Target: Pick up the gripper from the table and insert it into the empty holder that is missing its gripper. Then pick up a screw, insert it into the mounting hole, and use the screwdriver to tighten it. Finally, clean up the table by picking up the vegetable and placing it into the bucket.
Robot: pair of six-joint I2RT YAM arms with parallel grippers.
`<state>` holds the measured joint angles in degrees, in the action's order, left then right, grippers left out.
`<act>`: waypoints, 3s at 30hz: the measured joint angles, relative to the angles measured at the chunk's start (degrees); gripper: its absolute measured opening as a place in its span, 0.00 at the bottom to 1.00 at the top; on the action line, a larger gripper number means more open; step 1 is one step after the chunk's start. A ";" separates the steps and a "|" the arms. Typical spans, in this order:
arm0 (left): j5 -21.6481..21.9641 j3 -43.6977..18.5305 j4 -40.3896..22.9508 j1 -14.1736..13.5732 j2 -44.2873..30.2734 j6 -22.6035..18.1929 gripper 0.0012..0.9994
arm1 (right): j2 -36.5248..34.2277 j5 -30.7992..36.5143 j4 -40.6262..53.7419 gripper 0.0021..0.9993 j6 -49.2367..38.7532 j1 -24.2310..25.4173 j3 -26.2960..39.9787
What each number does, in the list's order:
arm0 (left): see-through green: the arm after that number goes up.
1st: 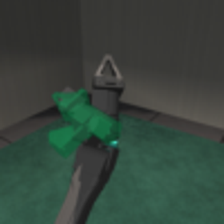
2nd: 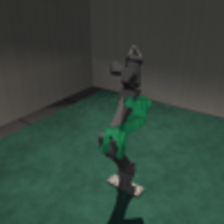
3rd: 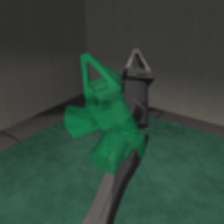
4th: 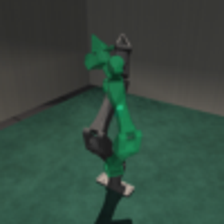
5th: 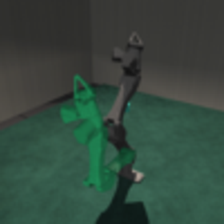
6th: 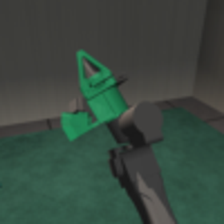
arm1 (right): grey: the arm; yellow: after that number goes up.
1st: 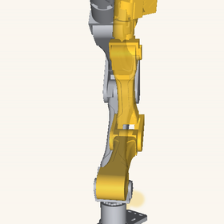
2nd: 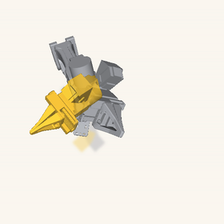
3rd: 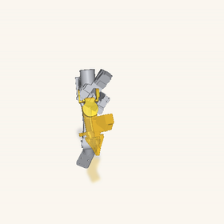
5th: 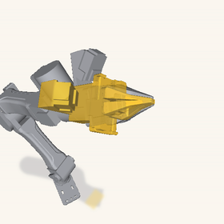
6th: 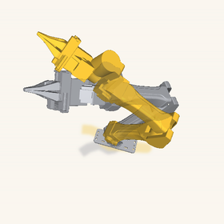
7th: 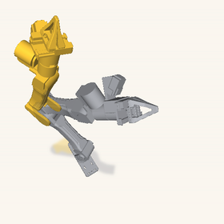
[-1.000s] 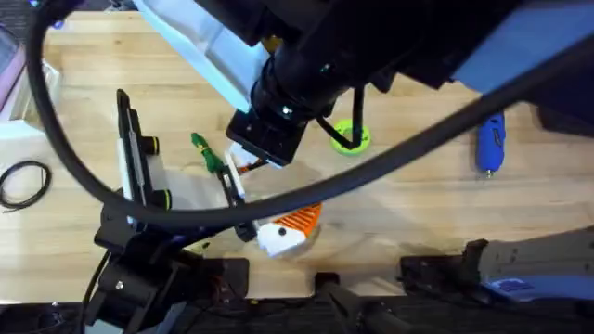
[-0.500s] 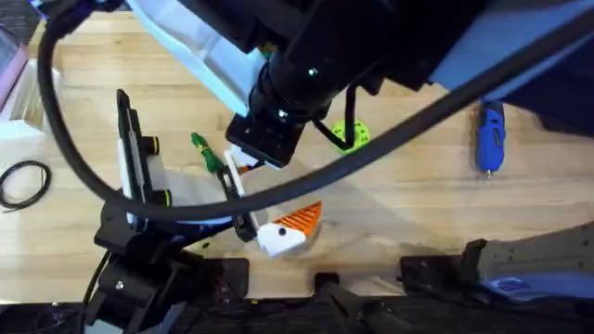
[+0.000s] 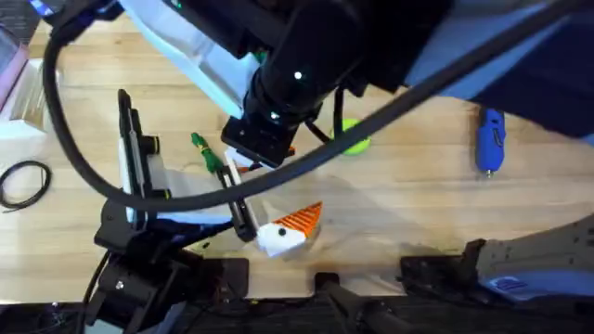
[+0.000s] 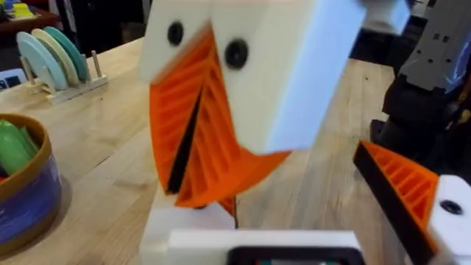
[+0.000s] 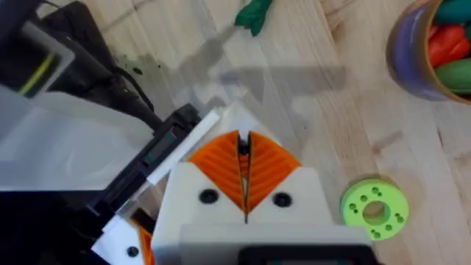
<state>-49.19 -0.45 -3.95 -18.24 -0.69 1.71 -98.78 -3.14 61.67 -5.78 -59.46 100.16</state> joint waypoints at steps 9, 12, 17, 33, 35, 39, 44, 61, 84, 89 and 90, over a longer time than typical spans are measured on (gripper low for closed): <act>-0.17 0.00 -0.04 0.00 0.00 0.05 0.99 | -0.50 -0.40 0.07 0.00 0.02 0.00 0.00; -0.34 0.00 -0.04 0.00 0.00 0.02 0.99 | -0.50 -0.38 0.05 0.27 0.34 0.03 0.00; -0.37 0.00 -0.04 0.00 0.00 -0.05 0.99 | -0.43 -0.37 0.30 0.63 2.04 1.68 0.00; -0.37 0.00 0.00 0.00 0.00 -0.43 0.99 | 15.98 -5.95 6.88 0.97 8.63 17.22 -2.45; -0.37 0.00 0.00 0.00 0.00 -0.44 0.99 | 18.55 -7.59 5.81 0.97 8.63 18.33 -6.23; -0.37 0.00 0.00 0.00 0.00 -0.45 0.99 | 26.22 -12.36 0.25 0.97 8.80 20.06 -17.91; -0.37 0.00 0.00 0.00 0.00 -0.43 0.99 | 38.61 -18.05 -2.47 0.98 10.00 21.21 -29.02; -0.04 0.00 0.04 0.00 0.00 -0.95 0.01 | 57.33 -24.12 0.31 0.98 8.84 21.51 -38.12; -0.04 0.00 0.04 0.00 0.00 -0.58 0.01 | 29.66 11.16 -6.68 0.99 7.23 63.84 -38.14; -0.04 0.00 0.04 0.00 0.00 -0.54 0.01 | 25.82 12.63 -12.32 0.99 7.23 76.79 -38.14; -0.04 0.00 0.04 0.00 0.00 -0.49 0.01 | 25.18 12.79 -13.80 0.99 7.23 79.09 -38.14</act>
<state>-49.23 -0.45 -3.90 -18.24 -0.69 1.21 -73.61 9.65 47.87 1.45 19.62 62.02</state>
